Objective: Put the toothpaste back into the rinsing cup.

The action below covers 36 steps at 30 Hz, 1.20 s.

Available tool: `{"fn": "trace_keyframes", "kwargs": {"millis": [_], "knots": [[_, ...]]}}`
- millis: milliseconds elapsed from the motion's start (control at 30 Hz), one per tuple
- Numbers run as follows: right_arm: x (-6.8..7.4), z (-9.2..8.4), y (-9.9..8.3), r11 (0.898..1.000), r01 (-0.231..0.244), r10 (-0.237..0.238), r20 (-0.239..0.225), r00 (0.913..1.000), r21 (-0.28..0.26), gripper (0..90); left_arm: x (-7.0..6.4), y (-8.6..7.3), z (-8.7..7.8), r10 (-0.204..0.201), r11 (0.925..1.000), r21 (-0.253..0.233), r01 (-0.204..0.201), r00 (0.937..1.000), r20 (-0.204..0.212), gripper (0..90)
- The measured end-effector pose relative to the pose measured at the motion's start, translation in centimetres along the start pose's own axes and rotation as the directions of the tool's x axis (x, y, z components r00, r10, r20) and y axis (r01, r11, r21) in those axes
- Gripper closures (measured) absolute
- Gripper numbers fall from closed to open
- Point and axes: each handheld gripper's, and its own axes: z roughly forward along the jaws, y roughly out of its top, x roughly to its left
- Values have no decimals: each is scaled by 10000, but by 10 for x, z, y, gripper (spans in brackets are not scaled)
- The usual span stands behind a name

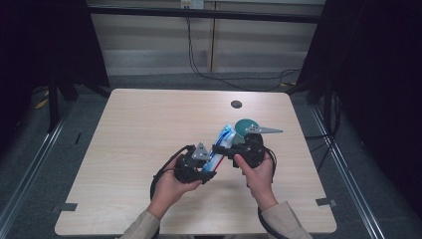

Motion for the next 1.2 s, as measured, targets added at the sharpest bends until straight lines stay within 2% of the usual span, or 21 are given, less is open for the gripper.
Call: {"fn": "trace_keyframes", "kwargs": {"millis": [33, 67, 100, 167, 200, 233, 333, 367, 500, 633, 733, 833, 900, 1100, 1200], "knots": [[5, 0, 2, 9987, 509, -510, 202, 9985, 77, 734, 1, -1, 1, -273, 9994, -193, 274, 9996, 55, 416], [5, 0, 2, 9987, 509, -510, 202, 9985, 77, 734, 3, -2, 1, -166, 9998, -115, 165, 9998, -99, 416], [7, 0, 2, 9971, 757, -760, 292, 9967, 126, 734, 4, -4, 1, -283, 9996, -26, 282, 9994, -211, 342], [10, -3, 4, 9938, 1091, -1100, 435, 9930, 213, 734, 7, -8, -1, -420, 9991, -98, 418, 9988, -232, 260], [10, -3, 4, 9938, 1091, -1100, 435, 9930, 213, 734, 9, -10, -2, -462, 9989, -128, 459, 9985, -296, 260], [10, -7, 6, 9913, 1306, -1315, 580, 9896, 191, 734, 9, -13, -3, -551, 9983, -178, 546, 9981, -271, 215], [11, -10, 9, 9884, 1503, -1516, 707, 9859, 238, 733, 12, -20, -3, -522, 9986, -92, 519, 9981, -341, 199], [11, -13, 11, 9876, 1552, -1566, 766, 9847, 233, 733, 15, -26, -1, -732, 9972, 111, 737, 9965, -410, 181], [10, -18, 13, 9868, 1606, -1619, 833, 9833, 222, 733, 21, -38, 0, -956, 9953, 106, 963, 9940, -530, 180], [7, -23, 14, 9835, 1787, -1806, 1049, 9780, 270, 733, 25, -51, -1, -1016, 9946, 127, 1028, 9921, -741, 162], [5, -26, 15, 9837, 1789, -1800, 1070, 9778, 203, 732, 26, -58, -2, -1091, 9938, 129, 1107, 9900, -897, 154], [5, -28, 16, 9815, 1895, -1916, 1174, 9744, 284, 732, 27, -64, -2, -989, 9947, 181, 1009, 9913, -863, 154], [4, -29, 17, 9797, 1982, -2006, 1245, 9717, 311, 732, 27, -67, -3, -937, 9950, 263, 968, 9906, -996, 153], [1, -34, 18, 9791, 2014, -2033, 1312, 9703, 280, 731, 27, -75, -2, -961, 9950, 182, 987, 9891, -1113, 153], [-1, -36, 17, 9796, 2000, -2007, 1337, 9705, 187, 731, 27, -77, -1, -788, 9959, 337, 836, 9889, -1259, 153]]}}
